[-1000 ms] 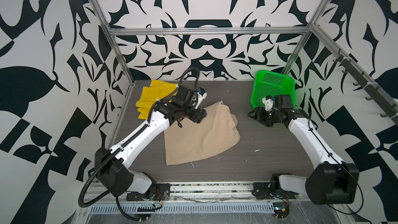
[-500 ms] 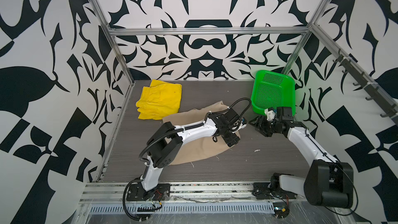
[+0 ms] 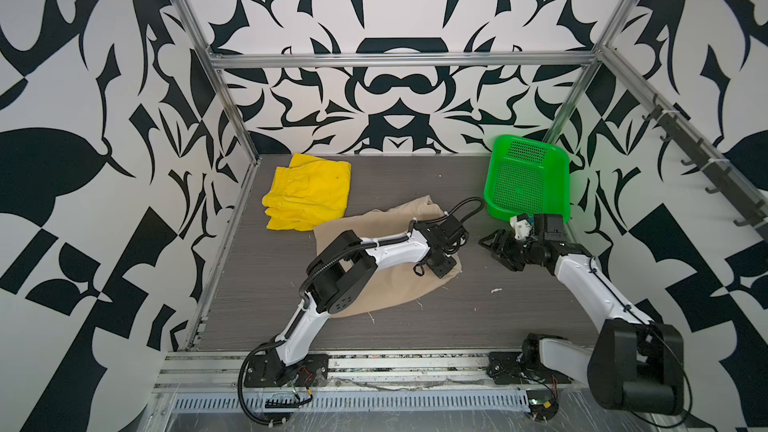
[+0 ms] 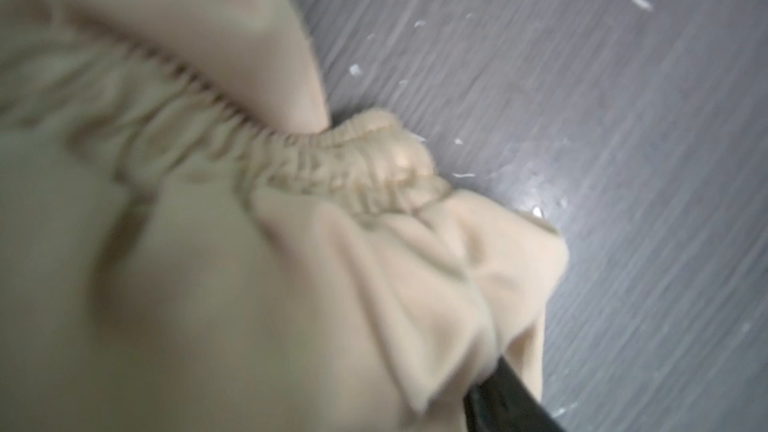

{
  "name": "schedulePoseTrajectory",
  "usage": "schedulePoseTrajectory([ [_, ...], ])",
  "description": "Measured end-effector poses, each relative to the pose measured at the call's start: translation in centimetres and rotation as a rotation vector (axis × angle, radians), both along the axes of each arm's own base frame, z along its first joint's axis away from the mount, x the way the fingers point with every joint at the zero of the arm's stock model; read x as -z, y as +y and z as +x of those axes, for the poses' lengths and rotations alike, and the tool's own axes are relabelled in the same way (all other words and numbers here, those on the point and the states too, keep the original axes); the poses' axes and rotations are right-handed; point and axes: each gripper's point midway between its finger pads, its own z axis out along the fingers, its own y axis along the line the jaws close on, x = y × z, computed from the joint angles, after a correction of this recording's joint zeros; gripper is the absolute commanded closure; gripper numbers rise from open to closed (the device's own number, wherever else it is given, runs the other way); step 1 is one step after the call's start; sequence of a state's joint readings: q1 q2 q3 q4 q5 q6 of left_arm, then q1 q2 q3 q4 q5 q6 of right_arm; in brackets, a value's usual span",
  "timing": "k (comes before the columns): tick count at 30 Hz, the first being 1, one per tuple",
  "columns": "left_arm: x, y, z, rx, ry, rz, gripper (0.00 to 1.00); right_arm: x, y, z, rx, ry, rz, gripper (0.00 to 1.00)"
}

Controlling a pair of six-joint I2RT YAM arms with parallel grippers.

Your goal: Fold and stack the shorts

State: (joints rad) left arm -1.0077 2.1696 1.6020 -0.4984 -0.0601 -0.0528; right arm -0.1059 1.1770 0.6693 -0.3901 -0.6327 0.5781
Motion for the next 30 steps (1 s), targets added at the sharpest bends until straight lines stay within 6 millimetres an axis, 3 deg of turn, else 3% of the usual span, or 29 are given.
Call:
schedulePoseTrajectory([
  [5, -0.4, 1.3, 0.6, -0.048, 0.088, -0.085, 0.96, -0.6, 0.4, -0.1, -0.008, -0.027, 0.020, 0.34],
  [8, -2.1, 2.4, 0.1, -0.051, 0.181, -0.193, 0.97, -1.6, 0.8, 0.2, -0.017, -0.069, 0.035, 0.33],
  [12, -7.2, 4.2, 0.0, -0.030, 0.240, -0.377, 0.97, -3.3, 2.5, 0.3, -0.068, -0.135, 0.060, 0.32],
  [17, -16.1, 6.3, 0.8, 0.035, 0.211, -0.620, 0.97, -5.2, 6.3, -0.1, -0.186, -0.223, 0.086, 0.30],
  [20, -18.7, 7.7, 1.1, 0.062, 0.193, -0.695, 0.96, -6.7, 8.4, -0.4, -0.244, -0.289, 0.108, 0.29],
  [26, -18.2, 8.7, 0.5, 0.081, 0.243, -0.719, 0.96, -8.1, 11.1, -0.6, -0.259, -0.338, 0.216, 0.23],
  [30, -18.1, 9.1, 0.1, 0.091, 0.274, -0.723, 0.95, -8.8, 11.9, -1.3, -0.295, -0.406, 0.166, 0.22],
])
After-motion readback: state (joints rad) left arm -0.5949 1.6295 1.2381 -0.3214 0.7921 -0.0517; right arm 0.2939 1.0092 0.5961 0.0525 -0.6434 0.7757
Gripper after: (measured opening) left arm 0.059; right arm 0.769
